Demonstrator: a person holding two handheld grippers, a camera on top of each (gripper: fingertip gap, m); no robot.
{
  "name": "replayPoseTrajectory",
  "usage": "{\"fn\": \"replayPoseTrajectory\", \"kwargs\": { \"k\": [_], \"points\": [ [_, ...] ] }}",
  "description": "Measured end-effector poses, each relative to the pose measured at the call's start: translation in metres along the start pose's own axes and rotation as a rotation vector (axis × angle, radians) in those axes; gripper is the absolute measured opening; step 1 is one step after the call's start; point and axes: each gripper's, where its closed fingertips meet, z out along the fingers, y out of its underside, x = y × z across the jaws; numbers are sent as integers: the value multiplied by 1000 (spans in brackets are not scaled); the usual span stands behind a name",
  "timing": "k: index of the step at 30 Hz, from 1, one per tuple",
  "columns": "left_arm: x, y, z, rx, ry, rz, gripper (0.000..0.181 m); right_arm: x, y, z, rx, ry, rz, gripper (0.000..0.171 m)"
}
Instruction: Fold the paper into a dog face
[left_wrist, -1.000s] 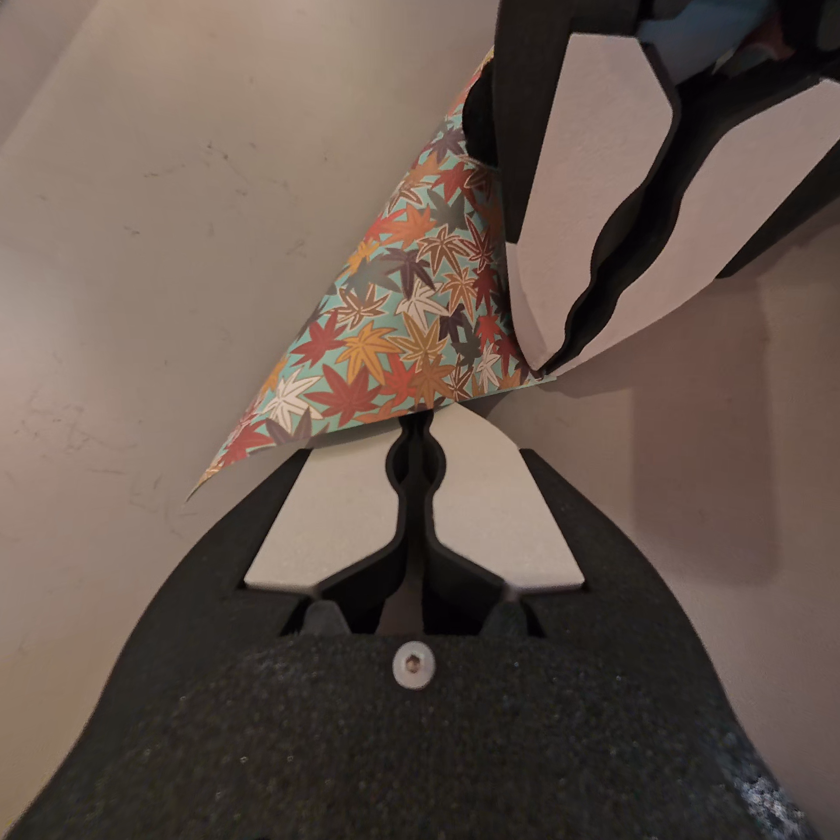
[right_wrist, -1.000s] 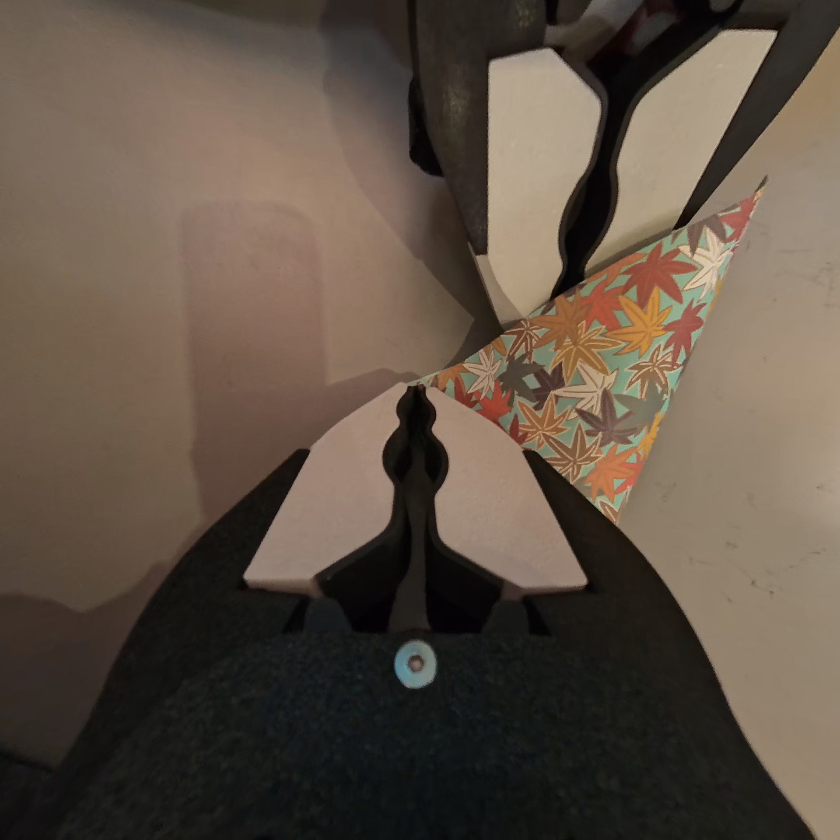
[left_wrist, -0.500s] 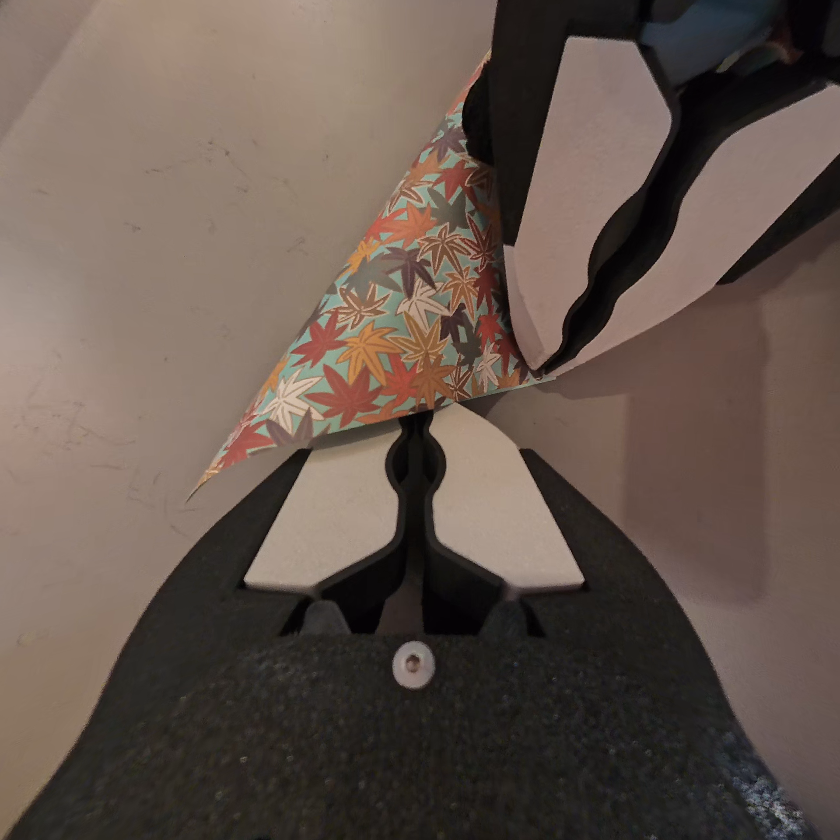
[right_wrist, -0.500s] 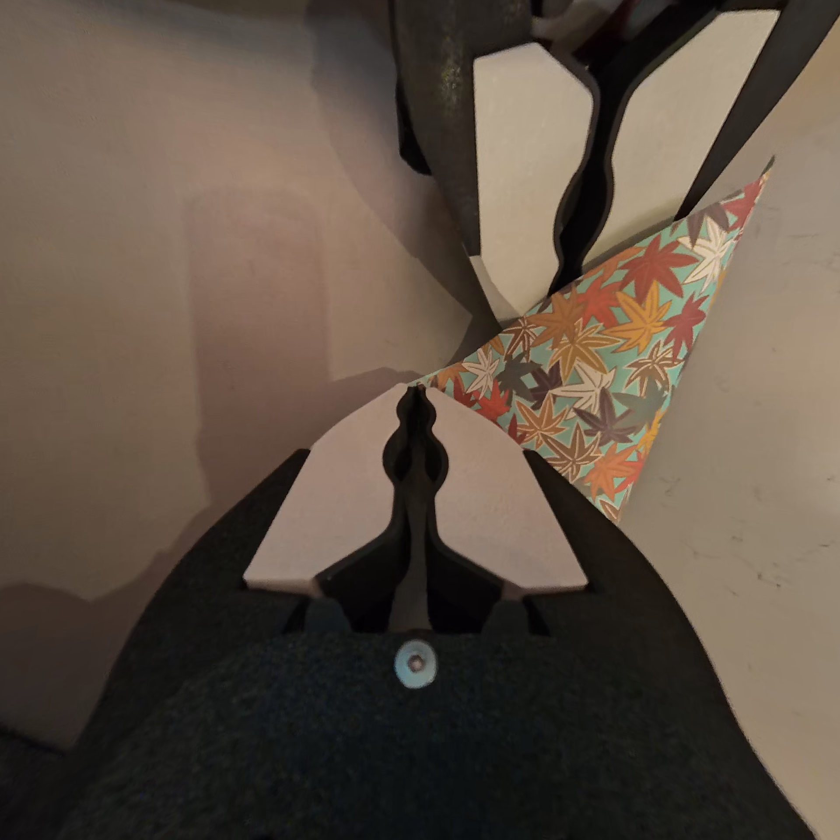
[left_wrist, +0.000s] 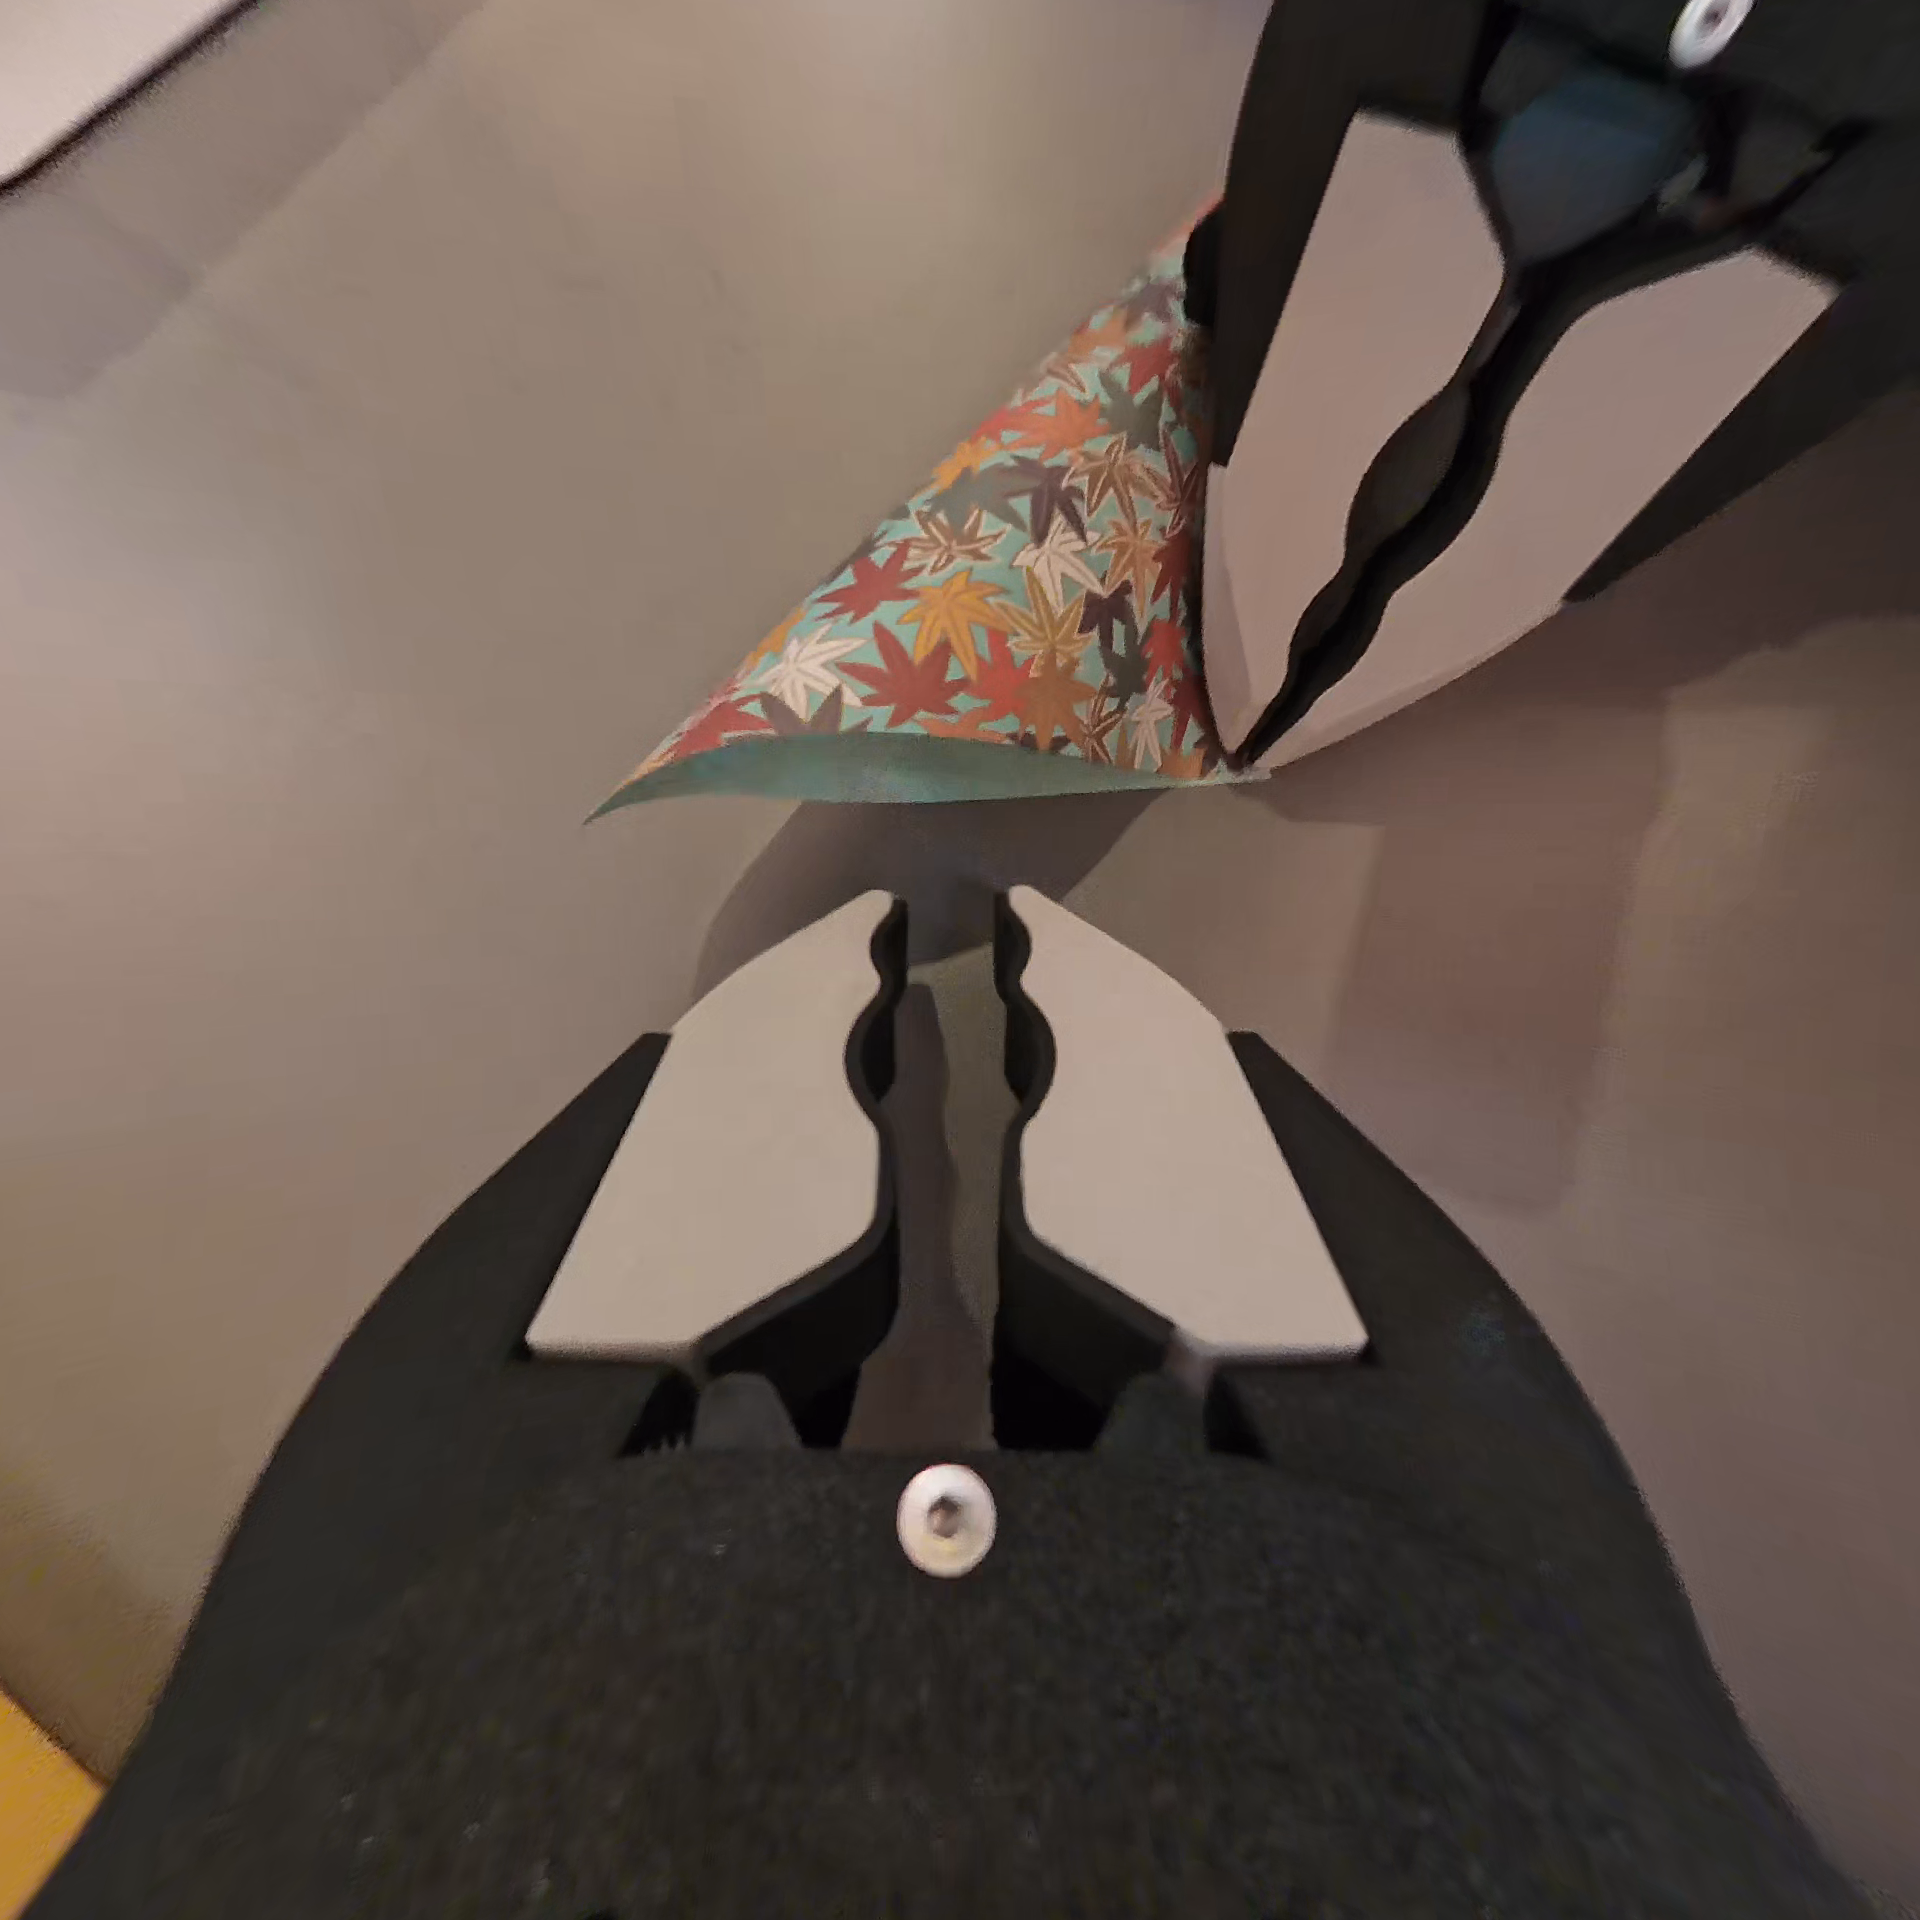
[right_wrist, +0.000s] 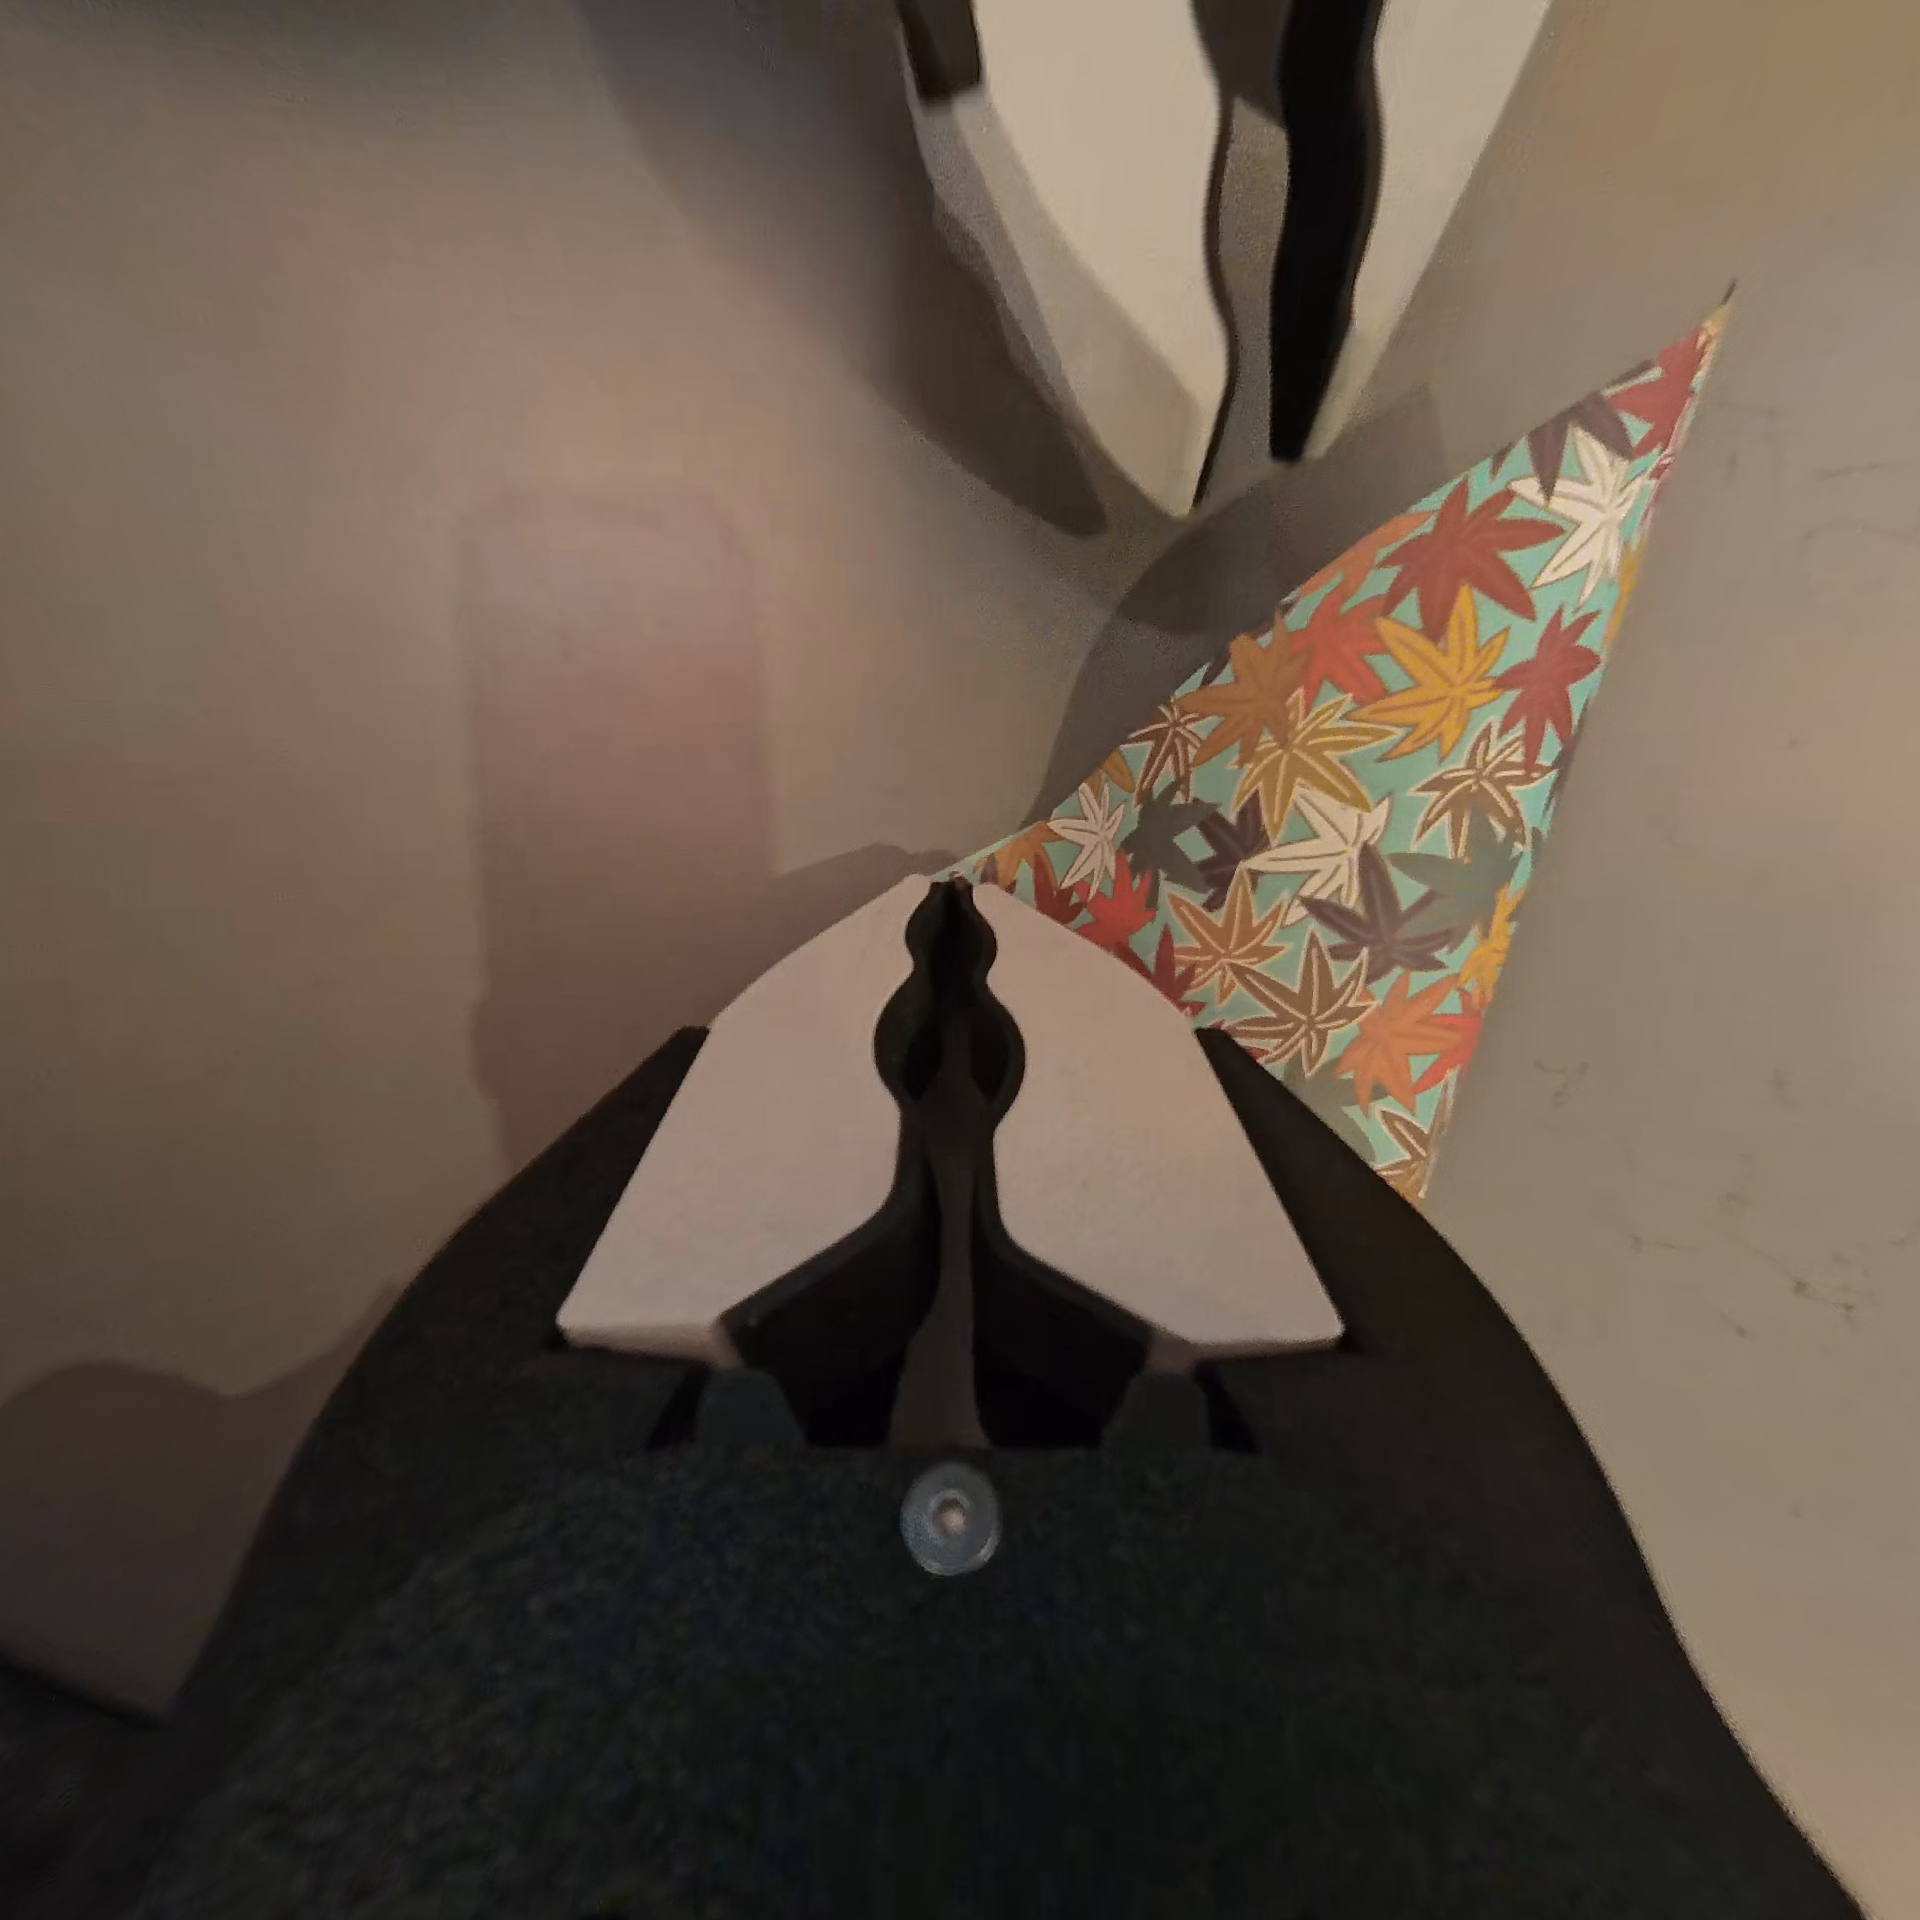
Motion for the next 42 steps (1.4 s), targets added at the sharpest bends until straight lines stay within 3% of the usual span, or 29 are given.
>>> {"fn": "replayPoseTrajectory", "kwargs": {
  "k": [5, 9, 18, 42],
  "points": [
    [9, -45, -18, 195, -38, -166, 5, 0, 0, 0, 8, 2, 9, 0],
    [19, -74, -8, 250, -3, -268, 0, 0, 0, 0, 15, 0, 15, 0],
    [4, -38, 41, 31, -76, -216, 0, 0, -1, 1, 40, 3, 49, 0],
    [-45, -29, 48, -25, -187, -189, 0, 1, -2, 1, 33, -18, 43, 0]
  ]
}}
